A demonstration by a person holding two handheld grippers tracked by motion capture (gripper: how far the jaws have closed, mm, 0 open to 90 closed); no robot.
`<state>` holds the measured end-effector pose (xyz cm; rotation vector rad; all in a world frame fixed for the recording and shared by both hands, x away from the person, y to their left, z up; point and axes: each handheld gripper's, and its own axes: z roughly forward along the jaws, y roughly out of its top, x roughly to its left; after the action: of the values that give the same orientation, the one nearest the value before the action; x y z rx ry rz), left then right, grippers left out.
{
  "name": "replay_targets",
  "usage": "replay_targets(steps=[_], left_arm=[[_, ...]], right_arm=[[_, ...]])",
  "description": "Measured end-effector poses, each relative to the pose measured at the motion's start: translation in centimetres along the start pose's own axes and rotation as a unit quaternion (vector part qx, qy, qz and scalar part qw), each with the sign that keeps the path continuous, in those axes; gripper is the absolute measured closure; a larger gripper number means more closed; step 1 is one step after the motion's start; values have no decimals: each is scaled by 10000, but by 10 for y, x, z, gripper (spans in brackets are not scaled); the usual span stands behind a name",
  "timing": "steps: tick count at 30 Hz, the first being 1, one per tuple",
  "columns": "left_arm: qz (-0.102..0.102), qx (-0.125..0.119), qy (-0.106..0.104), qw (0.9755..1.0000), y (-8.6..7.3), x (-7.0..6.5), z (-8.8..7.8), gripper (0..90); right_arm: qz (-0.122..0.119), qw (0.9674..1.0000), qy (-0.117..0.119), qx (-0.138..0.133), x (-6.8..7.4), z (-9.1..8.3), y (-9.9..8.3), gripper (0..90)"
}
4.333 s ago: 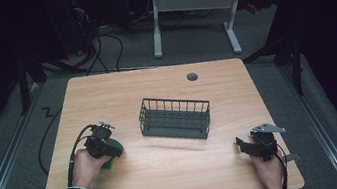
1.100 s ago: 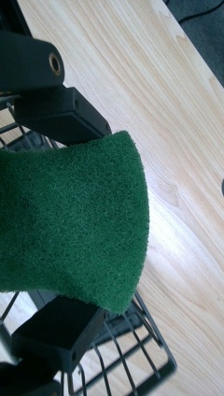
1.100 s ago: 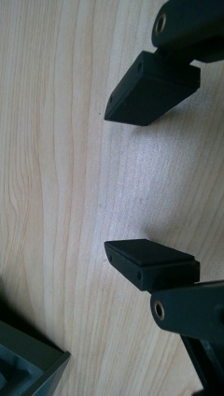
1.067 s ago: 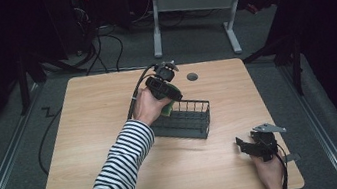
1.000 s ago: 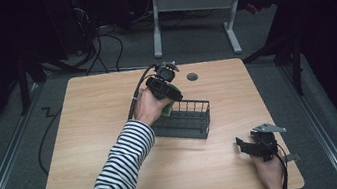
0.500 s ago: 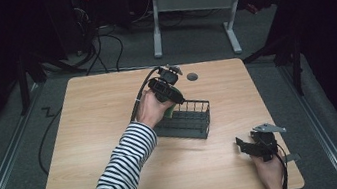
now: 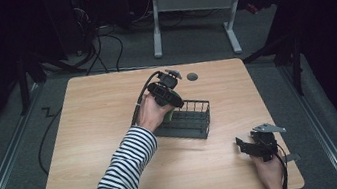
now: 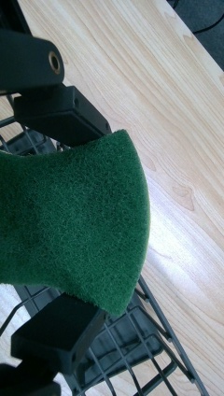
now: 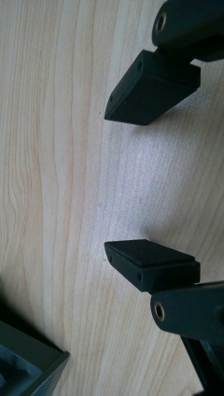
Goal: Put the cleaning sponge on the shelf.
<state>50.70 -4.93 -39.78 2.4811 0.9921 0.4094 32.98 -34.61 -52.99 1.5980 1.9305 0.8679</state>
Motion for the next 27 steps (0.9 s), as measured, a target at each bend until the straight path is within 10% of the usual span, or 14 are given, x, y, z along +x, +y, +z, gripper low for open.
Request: replay_targets(steps=[27], left_arm=[[178,110,101,9997,-13,-8,1,219]], right_arm=[[-30,10000,-23,11,1,0,0,309]])
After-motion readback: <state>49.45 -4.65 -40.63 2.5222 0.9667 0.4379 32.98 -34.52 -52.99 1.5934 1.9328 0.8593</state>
